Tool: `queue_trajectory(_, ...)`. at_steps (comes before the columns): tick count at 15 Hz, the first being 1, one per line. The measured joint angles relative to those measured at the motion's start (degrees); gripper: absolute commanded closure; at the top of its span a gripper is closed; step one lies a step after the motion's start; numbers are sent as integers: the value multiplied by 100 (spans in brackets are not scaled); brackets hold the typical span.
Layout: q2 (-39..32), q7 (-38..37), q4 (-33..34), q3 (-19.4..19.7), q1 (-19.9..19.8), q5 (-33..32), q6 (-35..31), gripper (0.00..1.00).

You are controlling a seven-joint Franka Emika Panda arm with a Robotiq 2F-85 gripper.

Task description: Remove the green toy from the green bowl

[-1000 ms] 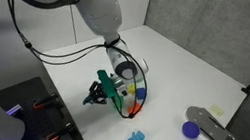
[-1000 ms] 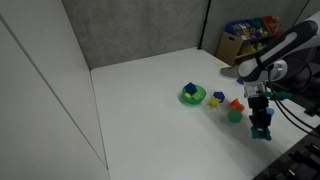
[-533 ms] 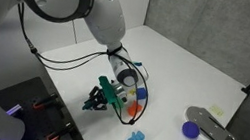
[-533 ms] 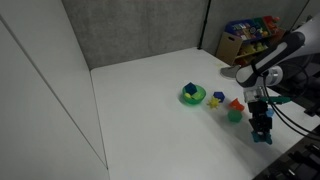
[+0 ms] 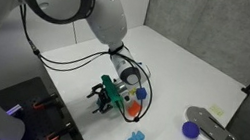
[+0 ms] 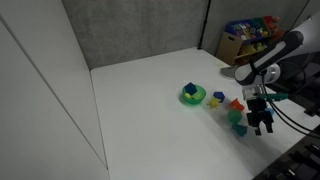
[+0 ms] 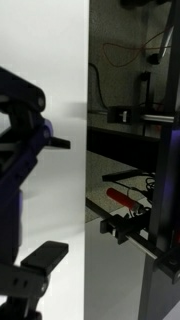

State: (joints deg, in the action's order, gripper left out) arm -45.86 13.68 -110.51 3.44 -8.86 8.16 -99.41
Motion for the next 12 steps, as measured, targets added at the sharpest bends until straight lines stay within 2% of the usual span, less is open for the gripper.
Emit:
queue_trajectory(5,461,-1,29,-2,110,-246,-255,0)
queue_trajectory(12,1544,-5,-471,-4,282,-569,-1388,0)
